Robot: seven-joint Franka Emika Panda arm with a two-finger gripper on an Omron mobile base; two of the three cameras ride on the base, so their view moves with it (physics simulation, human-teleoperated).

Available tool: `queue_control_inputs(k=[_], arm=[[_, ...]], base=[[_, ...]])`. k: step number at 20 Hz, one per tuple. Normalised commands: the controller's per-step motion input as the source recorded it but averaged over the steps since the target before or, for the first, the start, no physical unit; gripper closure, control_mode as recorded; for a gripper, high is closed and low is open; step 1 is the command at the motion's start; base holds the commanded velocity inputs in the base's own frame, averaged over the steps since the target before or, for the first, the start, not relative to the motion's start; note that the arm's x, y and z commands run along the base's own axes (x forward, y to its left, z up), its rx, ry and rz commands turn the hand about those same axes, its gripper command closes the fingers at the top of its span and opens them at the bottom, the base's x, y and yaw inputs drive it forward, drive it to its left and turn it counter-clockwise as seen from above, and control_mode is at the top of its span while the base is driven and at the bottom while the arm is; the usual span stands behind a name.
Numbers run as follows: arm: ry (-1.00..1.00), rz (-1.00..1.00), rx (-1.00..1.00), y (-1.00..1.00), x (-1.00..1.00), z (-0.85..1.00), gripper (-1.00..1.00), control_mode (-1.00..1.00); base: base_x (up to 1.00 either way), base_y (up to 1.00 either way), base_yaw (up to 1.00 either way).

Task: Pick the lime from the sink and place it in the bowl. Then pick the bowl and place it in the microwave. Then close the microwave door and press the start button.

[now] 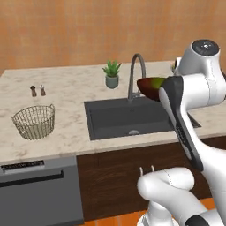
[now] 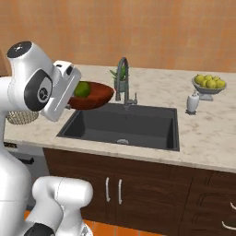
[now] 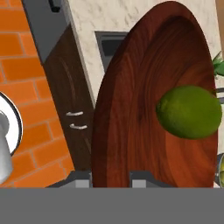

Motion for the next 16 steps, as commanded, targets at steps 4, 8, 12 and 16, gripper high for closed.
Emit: queue_control_inputs(k=[4,8,12,16], arm=[[0.00,0.00,0.00,0.00,0.00,0.00,1.00,1.00],[0.00,0.00,0.00,0.00,0.00,0.00,1.00,1.00],[0.00,0.00,0.00,0.00,0.00,0.00,1.00,1.00],[0.00,0.00,0.00,0.00,0.00,0.00,1.00,1.00]], base=[[-0.18,0.03,-0.19],[0.00,0.00,-0.70],[-0.04,0.00,-0.79],[-0.01,-0.05,-0.79]])
